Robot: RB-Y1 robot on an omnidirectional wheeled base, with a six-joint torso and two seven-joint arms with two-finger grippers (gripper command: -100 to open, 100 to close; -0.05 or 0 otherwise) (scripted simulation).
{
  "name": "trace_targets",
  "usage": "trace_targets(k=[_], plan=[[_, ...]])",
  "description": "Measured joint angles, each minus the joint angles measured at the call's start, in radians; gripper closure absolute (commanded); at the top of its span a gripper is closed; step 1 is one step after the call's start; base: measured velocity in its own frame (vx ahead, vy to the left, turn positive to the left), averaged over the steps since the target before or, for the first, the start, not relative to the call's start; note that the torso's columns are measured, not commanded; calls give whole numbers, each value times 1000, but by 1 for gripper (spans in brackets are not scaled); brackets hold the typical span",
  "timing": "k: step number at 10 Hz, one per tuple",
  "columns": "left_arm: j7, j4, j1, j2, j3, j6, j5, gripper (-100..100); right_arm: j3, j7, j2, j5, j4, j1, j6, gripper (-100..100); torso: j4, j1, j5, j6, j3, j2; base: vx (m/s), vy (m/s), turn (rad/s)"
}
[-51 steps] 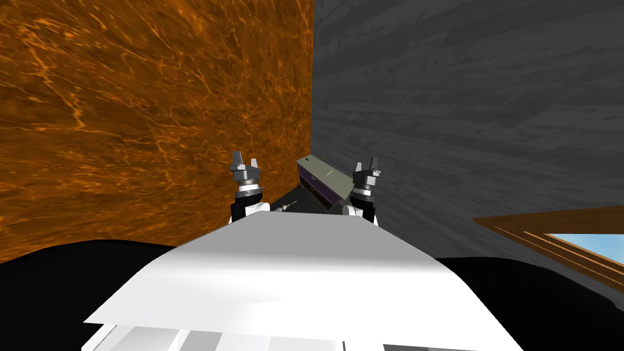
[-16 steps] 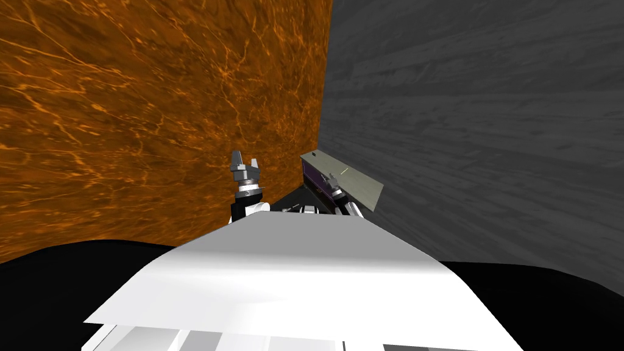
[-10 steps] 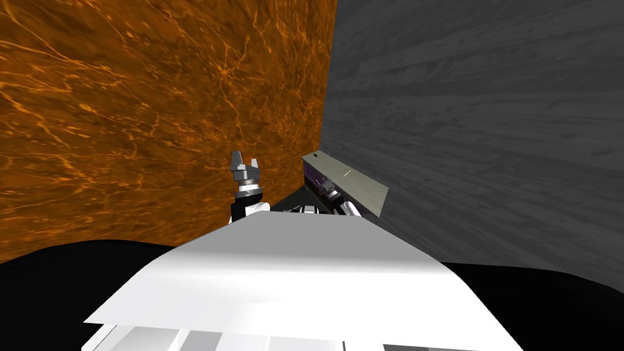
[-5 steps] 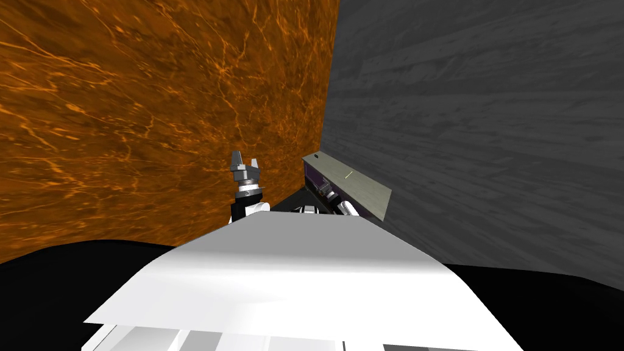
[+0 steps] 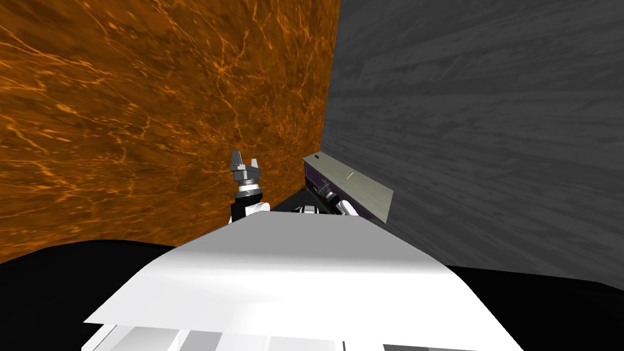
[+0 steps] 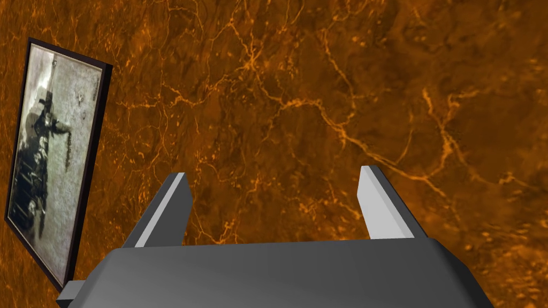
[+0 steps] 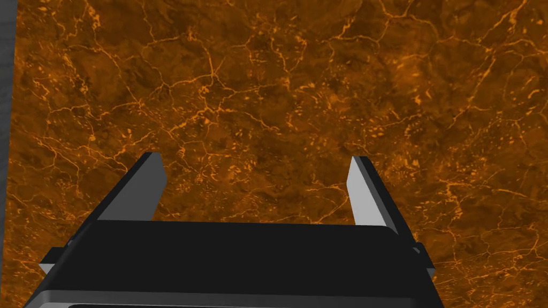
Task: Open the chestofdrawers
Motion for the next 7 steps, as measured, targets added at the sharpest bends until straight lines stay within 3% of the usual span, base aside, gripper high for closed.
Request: trace_targets(k=[7], plan=[[0, 0, 0, 0, 0, 0, 0, 0, 56, 165, -79, 190, 105, -81, 59, -100, 0, 0, 0, 0, 0, 0, 9, 25, -26]])
